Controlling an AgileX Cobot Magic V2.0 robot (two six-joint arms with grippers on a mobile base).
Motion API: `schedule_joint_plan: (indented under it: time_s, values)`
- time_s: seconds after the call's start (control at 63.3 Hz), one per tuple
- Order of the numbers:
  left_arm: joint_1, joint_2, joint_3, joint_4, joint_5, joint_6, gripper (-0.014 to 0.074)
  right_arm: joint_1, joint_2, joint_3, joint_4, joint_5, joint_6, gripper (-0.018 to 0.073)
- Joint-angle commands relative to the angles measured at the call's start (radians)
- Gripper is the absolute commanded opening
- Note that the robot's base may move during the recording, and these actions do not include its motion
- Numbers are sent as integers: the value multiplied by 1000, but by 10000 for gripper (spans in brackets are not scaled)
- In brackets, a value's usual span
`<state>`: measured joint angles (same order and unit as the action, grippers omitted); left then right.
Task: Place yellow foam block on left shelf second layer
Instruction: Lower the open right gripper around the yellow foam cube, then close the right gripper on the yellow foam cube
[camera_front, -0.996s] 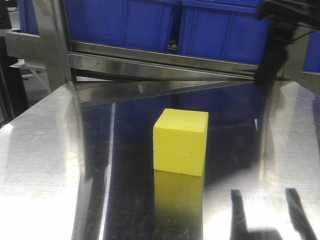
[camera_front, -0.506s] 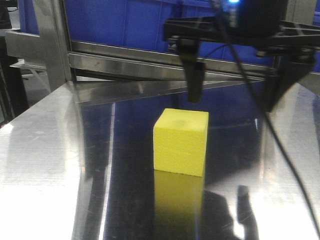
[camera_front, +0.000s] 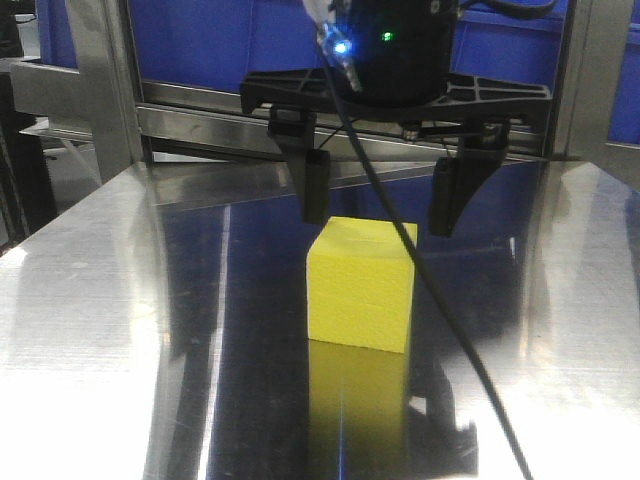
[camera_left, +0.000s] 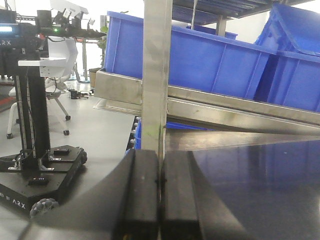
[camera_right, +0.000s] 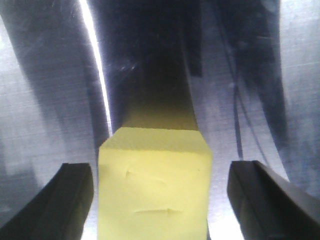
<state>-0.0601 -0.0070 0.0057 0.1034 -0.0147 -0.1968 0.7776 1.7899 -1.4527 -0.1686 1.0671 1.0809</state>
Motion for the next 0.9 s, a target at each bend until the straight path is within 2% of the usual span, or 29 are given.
schedule_joint_plan:
  time_s: [0.0, 0.158, 0.522, 0.885]
  values:
    - [-6, -18, 25, -4, -90, -5, 136, 8, -48, -36, -22, -25, 29, 621]
    - [-6, -18, 25, -4, -90, -5, 136, 15, -44, -36, -21, -28, 67, 621]
    - [-6, -18, 25, -4, -90, -5, 136, 18, -4, -36, -42, 29, 67, 621]
    - [-6, -18, 25, -4, -90, -5, 136, 27, 35, -36, -42, 17, 66, 621]
